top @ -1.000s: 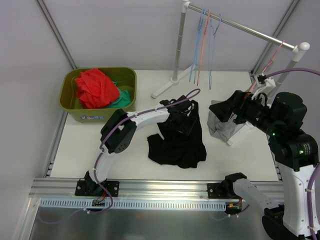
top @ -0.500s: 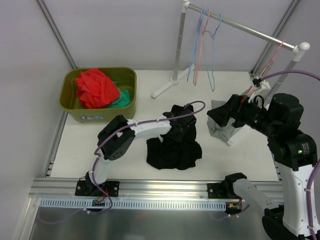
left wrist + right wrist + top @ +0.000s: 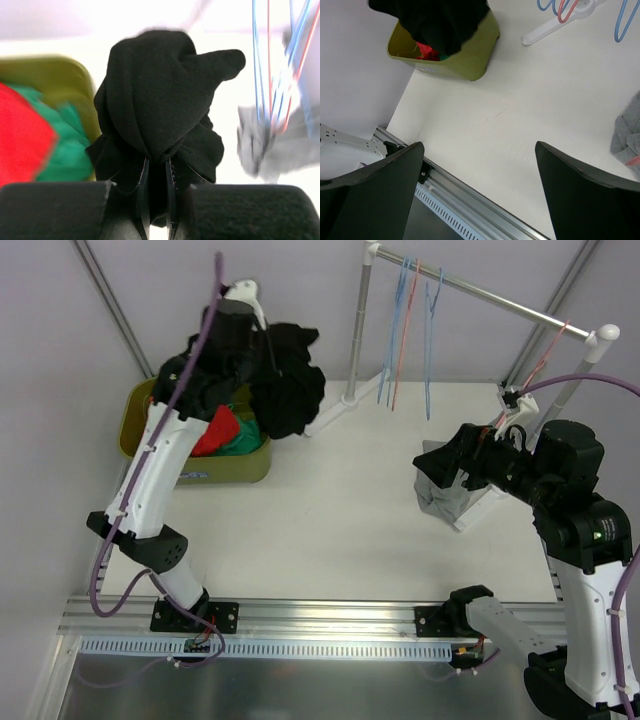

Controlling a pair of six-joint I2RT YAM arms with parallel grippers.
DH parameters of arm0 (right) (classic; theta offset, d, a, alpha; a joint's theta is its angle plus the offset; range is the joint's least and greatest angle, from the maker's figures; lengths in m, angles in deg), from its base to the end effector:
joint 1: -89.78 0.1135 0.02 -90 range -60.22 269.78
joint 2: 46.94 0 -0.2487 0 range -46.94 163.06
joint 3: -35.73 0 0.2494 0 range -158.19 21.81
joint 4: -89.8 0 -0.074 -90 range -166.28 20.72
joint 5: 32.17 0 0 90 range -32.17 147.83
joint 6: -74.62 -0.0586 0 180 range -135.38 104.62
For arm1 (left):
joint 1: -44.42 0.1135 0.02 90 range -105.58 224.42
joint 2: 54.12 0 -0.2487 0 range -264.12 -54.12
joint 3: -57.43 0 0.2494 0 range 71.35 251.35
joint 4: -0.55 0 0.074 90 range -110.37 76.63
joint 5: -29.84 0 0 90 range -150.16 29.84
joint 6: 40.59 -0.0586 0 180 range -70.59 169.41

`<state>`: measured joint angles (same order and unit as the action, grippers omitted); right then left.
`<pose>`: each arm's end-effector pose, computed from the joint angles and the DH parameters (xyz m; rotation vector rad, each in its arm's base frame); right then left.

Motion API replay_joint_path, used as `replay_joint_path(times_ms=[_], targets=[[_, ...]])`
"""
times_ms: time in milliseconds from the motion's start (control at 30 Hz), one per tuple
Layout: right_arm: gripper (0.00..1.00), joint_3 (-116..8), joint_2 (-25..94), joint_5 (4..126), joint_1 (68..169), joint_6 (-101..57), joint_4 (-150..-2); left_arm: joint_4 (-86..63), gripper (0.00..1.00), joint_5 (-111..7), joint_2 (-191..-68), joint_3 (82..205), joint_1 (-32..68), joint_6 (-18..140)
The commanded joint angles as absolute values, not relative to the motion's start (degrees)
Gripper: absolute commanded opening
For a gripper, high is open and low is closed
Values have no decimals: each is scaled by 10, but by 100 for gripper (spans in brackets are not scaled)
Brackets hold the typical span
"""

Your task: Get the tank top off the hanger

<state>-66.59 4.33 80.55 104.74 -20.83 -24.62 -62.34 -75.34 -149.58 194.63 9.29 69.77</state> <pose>0.1344 0.0593 0.4693 -0.4341 1.7955 0.6112 0.2963 -0.1897 0.4800 0.0736 1.9448 -0.3898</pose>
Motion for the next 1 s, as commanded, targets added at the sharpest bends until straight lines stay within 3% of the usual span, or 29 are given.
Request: replay_joint_path(times_ms=[0,100,233,433,667,800,967], targets=[[99,-691,47,801,1044,-201,-276,-708,0,-759,-1532,2088,154,665],[99,-684,46,801,1045,-206,-284,-708,0,-728,-1552,2146,241,681],[99,-672,41,801,1044,-208,-287,-698,0,-690,-1573,2135,331,699],[100,-657,28,781,1044,-206,-286,-656,0,-655,-1592,1963,377,694],[100,-650,11,763,1044,-199,-287,-522,0,-563,-1543,1589,377,744],[99,-649,13,761,1044,-200,-286,-518,0,-515,-1586,1549,377,724],[100,-665,27,752,1044,-208,-287,-531,0,-534,-1559,1571,377,706]])
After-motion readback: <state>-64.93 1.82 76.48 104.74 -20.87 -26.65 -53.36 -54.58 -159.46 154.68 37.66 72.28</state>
